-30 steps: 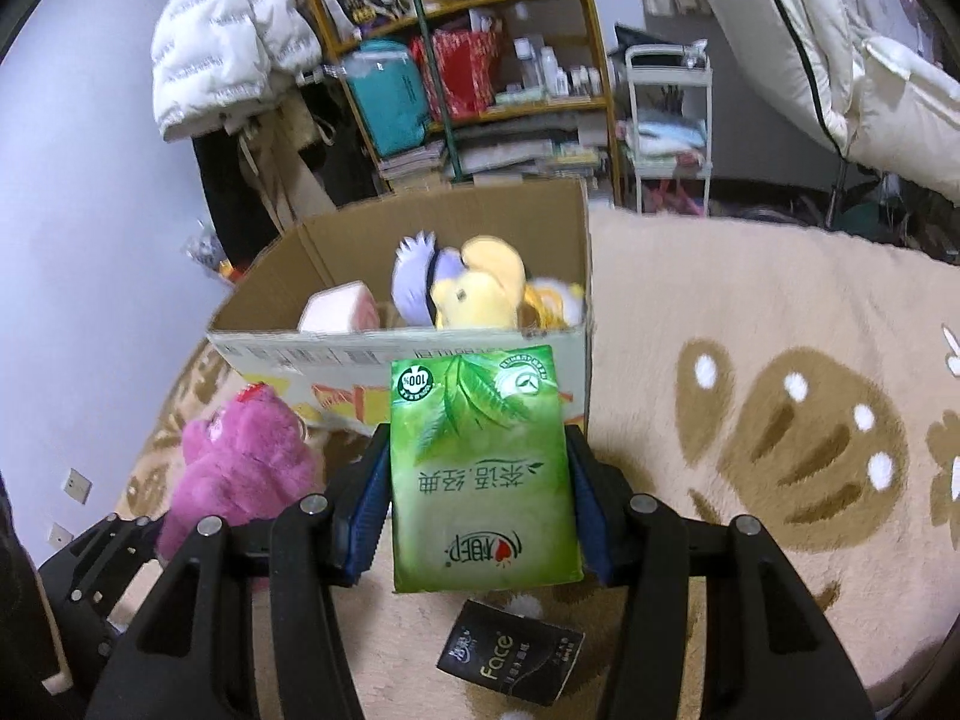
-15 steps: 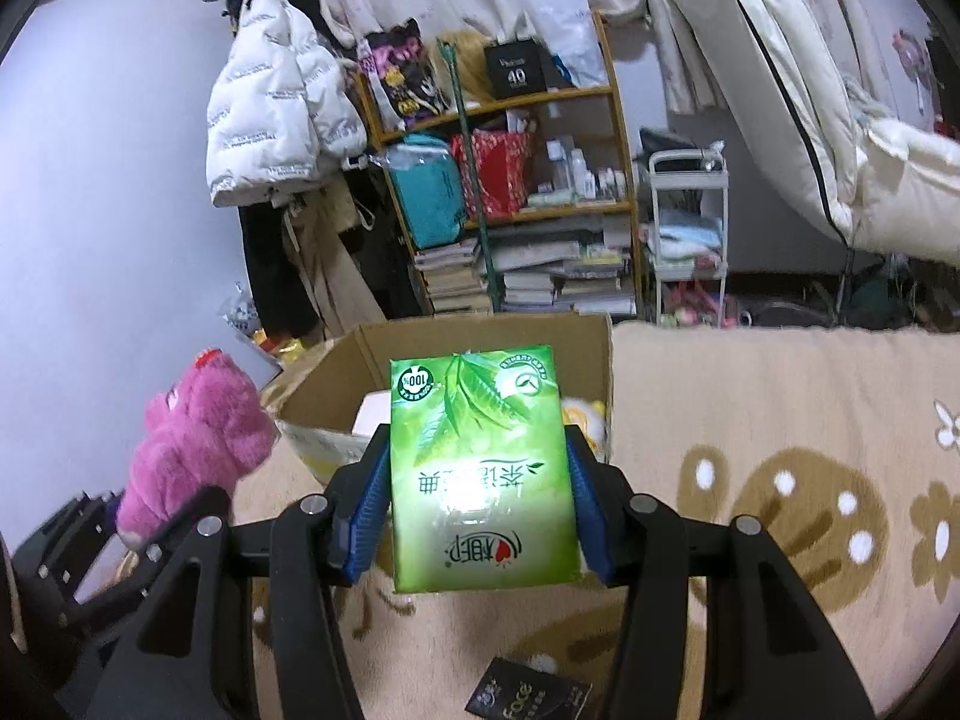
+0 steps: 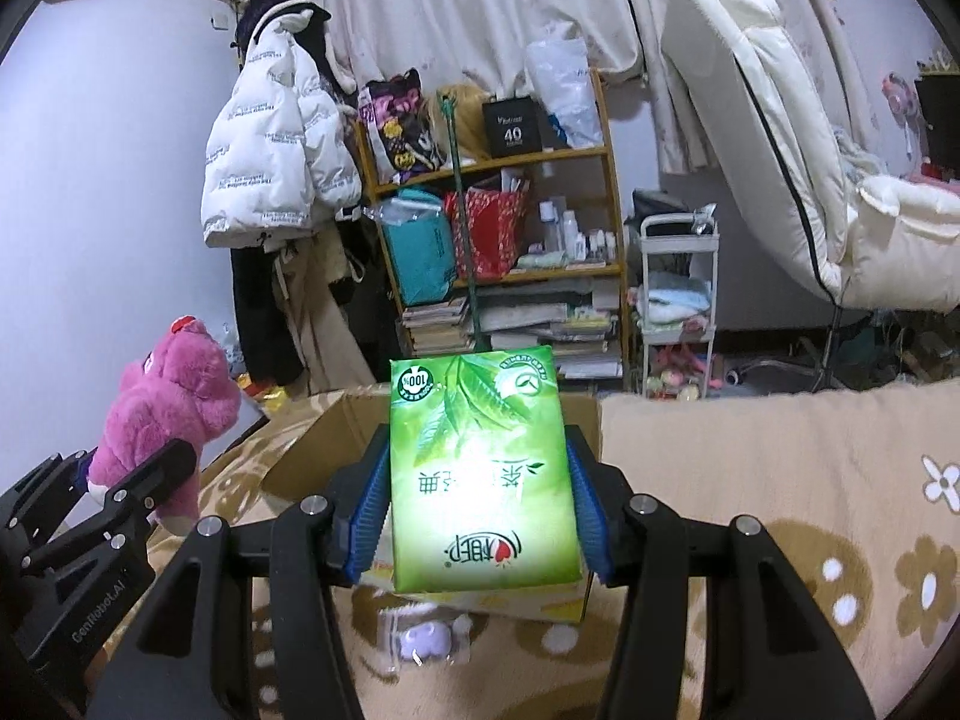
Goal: Organize soft objects
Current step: 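Lift the pink bear with the left tool while the right tool lifts the tissue pack over the box, then open the left tool over the box while the right tool drops the tissue pack inside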
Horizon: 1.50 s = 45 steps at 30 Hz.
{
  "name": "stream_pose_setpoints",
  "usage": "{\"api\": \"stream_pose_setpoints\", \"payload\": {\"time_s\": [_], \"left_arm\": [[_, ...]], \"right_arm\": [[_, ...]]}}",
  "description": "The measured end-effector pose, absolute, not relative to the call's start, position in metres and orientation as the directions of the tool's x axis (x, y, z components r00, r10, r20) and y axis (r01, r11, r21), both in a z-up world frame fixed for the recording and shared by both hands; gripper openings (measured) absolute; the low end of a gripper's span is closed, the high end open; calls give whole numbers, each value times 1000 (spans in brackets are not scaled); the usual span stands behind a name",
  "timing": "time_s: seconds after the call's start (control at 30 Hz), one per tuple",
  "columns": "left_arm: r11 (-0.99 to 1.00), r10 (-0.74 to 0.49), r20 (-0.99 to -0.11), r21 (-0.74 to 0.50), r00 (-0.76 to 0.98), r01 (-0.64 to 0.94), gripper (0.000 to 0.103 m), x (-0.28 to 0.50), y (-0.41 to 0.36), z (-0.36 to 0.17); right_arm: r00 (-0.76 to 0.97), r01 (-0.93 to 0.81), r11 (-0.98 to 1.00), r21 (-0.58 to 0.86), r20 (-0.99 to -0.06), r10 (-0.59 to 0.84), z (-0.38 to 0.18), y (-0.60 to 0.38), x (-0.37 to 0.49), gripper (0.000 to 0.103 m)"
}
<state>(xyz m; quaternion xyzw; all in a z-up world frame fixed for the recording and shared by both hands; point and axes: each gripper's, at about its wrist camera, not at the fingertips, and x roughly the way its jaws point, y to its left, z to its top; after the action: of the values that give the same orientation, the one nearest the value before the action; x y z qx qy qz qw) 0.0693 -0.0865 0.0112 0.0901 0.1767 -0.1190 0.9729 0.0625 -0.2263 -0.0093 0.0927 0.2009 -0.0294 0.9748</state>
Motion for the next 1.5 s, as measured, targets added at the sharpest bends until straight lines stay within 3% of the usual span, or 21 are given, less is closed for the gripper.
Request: {"api": "stream_pose_setpoints", "payload": {"time_s": [0.27,0.77,1.2,1.37,1.43,1.5], "left_arm": [[954,-212,-364,126,907,274,39,101,-90,16],[942,-235,-475,103,848,319,40,140,-100,-28],[940,-218,-529,112,820,322,41,147,-105,-44],[942,-211,-549,106,809,318,43,147,-102,-41],[945,-204,-550,106,810,310,53,146,-100,-39],[948,-198,-547,103,813,300,55,145,-97,-38]], "right_arm": [[931,85,990,114,-363,-38,-4,-222,76,57],[872,96,993,64,-487,-53,-41,-237,126,57],[848,54,994,98,-530,6,-56,-239,129,57],[833,37,993,109,-552,30,-60,-239,129,68],[836,39,994,103,-548,23,-59,-238,126,72],[841,43,993,107,-540,22,-56,-239,120,76]]}}
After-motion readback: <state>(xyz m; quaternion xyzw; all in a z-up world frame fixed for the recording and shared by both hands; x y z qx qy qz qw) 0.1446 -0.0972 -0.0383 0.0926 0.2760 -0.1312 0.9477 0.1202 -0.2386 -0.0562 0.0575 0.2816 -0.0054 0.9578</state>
